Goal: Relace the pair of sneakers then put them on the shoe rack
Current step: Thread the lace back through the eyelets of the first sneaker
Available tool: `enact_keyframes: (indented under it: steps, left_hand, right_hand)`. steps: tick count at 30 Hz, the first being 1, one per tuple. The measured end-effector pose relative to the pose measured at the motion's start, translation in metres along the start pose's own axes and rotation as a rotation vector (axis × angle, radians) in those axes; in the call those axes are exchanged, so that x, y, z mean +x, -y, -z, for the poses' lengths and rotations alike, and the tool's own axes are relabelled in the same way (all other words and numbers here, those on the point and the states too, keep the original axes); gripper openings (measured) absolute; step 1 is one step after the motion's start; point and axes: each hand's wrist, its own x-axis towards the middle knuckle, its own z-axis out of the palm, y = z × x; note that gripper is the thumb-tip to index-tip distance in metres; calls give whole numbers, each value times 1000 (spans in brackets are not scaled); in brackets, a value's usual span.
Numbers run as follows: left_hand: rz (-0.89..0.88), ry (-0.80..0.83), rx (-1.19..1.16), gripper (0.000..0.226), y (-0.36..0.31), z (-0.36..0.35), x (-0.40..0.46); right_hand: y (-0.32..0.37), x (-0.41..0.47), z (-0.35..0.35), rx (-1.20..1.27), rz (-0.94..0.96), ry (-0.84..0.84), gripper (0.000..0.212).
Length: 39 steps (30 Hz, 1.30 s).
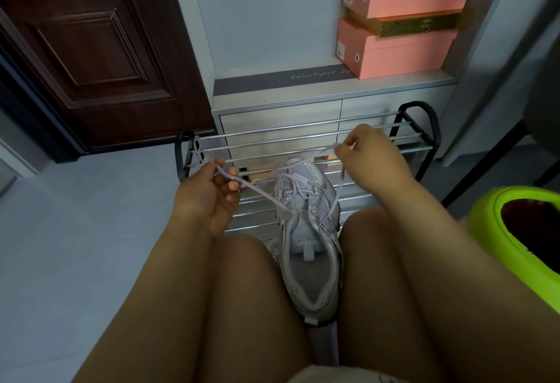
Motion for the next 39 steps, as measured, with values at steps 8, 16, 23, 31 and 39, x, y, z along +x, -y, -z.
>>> enact_keyframes:
  steps: [8,16,23,31,39]
  left_hand:
    - [-17,-21,-43,26,2,2,2]
    - [-20,222,470,12,21,-3,-16]
    - [-147,152,663,13,24,6,-10]
    - [-256,141,760,12,30,6,-5]
    - [-298,222,999,11,35,4,-3]
  right_hand:
    - [26,-43,-16,45,568,519,23]
    - [31,-40,-26,-149,691,267,25]
    - [9,-33,-22,45,500,296,25]
    - [8,-34,-30,-48,456,416,25]
    - [19,-46,-32,7,315,384,17]
